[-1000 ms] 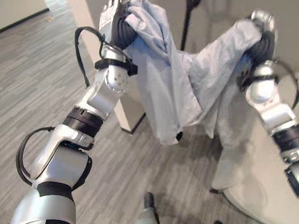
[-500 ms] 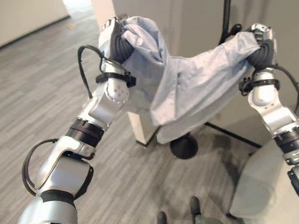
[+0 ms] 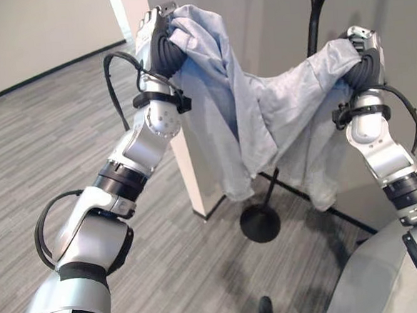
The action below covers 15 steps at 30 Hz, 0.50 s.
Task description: Hang the clothes on the sofa on the clothes rack.
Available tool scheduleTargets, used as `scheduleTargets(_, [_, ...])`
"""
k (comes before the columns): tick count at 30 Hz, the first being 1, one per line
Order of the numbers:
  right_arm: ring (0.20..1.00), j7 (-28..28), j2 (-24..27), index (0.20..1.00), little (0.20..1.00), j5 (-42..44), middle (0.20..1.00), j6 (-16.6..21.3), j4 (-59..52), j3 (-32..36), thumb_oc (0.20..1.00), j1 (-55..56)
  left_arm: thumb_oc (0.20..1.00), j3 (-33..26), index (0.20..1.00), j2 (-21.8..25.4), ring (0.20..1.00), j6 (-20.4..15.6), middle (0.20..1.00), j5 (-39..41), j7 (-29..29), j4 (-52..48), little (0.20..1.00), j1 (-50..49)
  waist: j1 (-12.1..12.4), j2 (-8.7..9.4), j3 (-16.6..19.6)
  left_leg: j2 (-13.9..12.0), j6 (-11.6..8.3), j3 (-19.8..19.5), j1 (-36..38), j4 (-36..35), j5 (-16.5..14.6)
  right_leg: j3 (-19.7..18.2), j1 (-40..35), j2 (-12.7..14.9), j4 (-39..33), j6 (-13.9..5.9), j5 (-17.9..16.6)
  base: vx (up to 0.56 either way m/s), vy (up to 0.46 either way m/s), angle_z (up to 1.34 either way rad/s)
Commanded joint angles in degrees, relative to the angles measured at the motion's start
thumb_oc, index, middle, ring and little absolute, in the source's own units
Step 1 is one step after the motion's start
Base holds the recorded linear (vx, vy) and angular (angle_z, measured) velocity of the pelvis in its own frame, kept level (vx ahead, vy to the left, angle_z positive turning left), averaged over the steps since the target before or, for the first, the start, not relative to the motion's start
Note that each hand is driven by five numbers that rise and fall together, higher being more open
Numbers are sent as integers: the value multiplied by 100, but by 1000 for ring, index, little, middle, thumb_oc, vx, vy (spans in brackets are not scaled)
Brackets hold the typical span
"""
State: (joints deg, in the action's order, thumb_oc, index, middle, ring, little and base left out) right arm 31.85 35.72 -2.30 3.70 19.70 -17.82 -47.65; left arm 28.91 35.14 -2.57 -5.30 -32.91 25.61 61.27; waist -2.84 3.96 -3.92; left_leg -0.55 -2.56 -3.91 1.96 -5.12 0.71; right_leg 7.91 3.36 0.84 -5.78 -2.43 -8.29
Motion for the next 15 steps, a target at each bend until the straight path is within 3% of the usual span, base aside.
scheduleTargets(1, [200,75,289,200,200,42,200,317,-4,103,200,-472,200,-11,200,190,200,-227,200,-65,-166,180,200,468,205,-202,298,-236,-428,469,-194,53,13,129,-550,148,93,-911,816,-13,8,5])
scheduleTargets(10, [200,42,360,200,200,16,200,271,160,67,200,-556,200,-3,200,169,200,-267,200,-15,-107,200,200,469,180,-331,402,34,-299,614,-300,78,7,224,-606,272,115,-964,771,18,91,18])
scheduleTargets(15, [200,60,304,200,200,-82,200,213,112,99,200,-543,200,-24,200,263,200,-267,200,-7,-100,168,200,462,226,-415,432,138,-173,693,-238,44,-86,176,-503,474,345,-1039,831,35,133,-4])
